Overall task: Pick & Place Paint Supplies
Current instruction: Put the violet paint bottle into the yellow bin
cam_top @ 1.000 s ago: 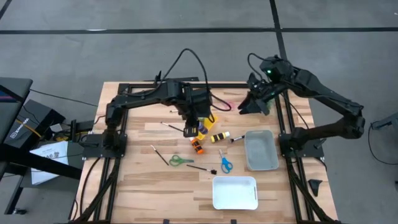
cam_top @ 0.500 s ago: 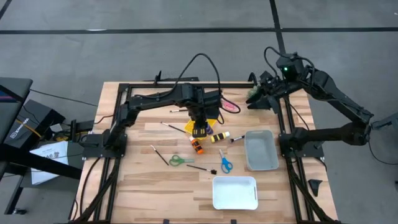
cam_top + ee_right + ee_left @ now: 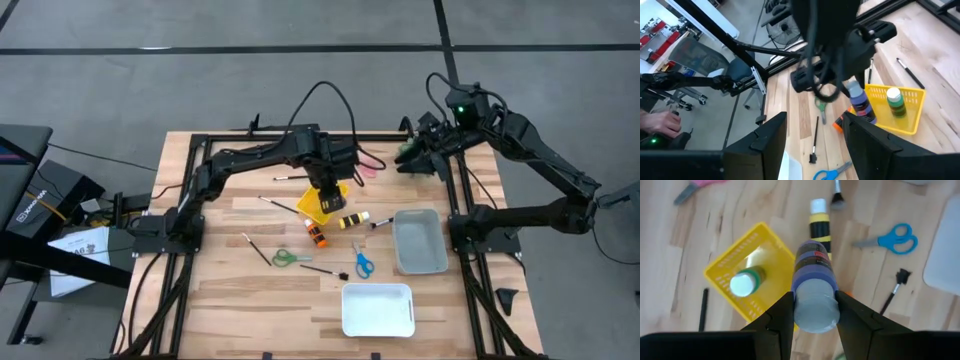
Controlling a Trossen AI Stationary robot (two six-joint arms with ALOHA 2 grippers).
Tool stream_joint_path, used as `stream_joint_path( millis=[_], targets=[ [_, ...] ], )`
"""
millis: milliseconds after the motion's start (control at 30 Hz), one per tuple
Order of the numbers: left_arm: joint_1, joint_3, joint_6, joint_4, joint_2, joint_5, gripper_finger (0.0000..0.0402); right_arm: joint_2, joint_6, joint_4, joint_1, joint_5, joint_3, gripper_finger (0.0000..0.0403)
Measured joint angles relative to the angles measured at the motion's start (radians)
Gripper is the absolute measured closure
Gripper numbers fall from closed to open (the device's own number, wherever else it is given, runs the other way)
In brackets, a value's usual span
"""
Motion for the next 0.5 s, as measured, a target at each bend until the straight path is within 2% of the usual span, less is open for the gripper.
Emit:
stream_joint_path(
  millis=[200,500],
  targets=[
    [0.010,0.000,-0.119,-0.004,0.000,0.003,0.0291,0.000,0.000,0.013,0.000,0.001,0.000,0.0214],
    [0.003,-0.002,-0.246,-0.085,0.064,0.003,0.0291,0.000,0.000,0.016,0.000,0.021,0.000,0.0214]
  ],
)
